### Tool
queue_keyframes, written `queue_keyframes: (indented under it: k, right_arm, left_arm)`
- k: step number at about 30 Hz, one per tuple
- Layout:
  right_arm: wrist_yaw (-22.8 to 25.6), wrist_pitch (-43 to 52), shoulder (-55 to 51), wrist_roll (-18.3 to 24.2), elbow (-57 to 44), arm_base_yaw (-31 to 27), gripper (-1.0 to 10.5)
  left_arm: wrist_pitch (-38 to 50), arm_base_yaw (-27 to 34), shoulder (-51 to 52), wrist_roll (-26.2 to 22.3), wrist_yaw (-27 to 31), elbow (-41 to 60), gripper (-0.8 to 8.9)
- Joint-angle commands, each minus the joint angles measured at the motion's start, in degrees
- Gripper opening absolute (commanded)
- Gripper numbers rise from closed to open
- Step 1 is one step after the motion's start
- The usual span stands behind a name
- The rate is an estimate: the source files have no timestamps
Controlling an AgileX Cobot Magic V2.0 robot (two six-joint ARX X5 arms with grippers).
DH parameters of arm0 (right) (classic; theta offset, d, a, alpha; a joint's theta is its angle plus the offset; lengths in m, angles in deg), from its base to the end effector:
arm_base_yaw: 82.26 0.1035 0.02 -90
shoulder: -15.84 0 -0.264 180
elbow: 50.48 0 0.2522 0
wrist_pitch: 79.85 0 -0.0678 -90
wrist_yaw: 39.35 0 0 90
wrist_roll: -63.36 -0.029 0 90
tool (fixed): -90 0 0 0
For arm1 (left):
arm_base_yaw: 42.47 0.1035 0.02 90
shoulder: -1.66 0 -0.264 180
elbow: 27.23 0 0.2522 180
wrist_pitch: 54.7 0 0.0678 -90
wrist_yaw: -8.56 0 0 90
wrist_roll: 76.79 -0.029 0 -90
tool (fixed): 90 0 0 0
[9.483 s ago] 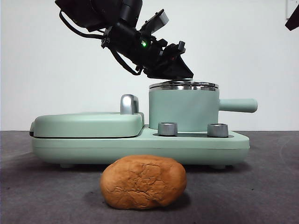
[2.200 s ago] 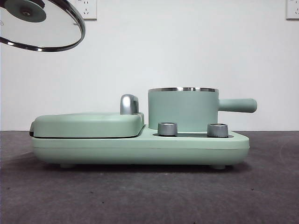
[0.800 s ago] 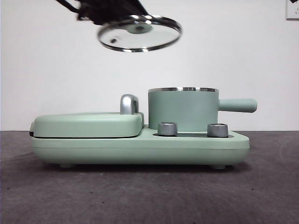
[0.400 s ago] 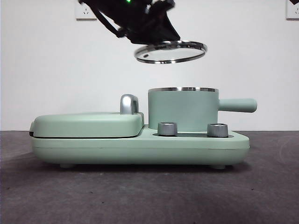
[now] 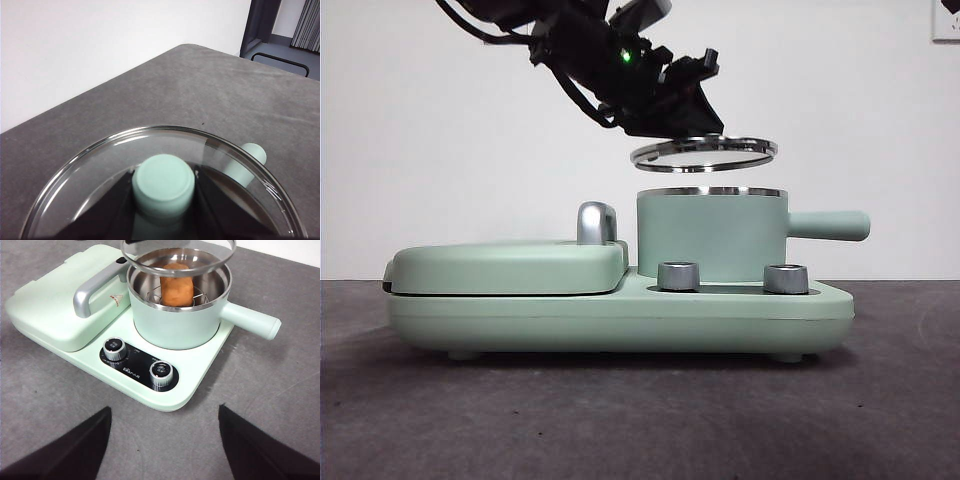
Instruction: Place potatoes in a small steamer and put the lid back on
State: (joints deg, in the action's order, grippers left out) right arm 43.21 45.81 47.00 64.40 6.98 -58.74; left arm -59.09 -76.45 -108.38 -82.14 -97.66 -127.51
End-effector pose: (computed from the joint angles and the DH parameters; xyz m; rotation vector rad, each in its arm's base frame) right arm 0.0951 0.0455 0.3065 -0.0866 0.4857 0.5339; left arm 0.3701 -0.2592 0.2854 0.1262 0.2111 -0.8830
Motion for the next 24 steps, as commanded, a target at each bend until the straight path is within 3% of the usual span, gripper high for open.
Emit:
queue_keyframes:
  k: [1, 24]
  right_arm:
    - [0.2, 0.2, 0.2, -0.6, 0.3, 0.2, 3.3]
    - [0.5, -0.2, 0.2, -0.6, 0.3, 0.2, 3.3]
  left_arm:
    - [2.6, -0.6, -1.5, -0.7, 0.0, -2.2, 0.12]
    - [2.5, -1.6, -4.3, -1.3, -0.1, -2.2, 0.12]
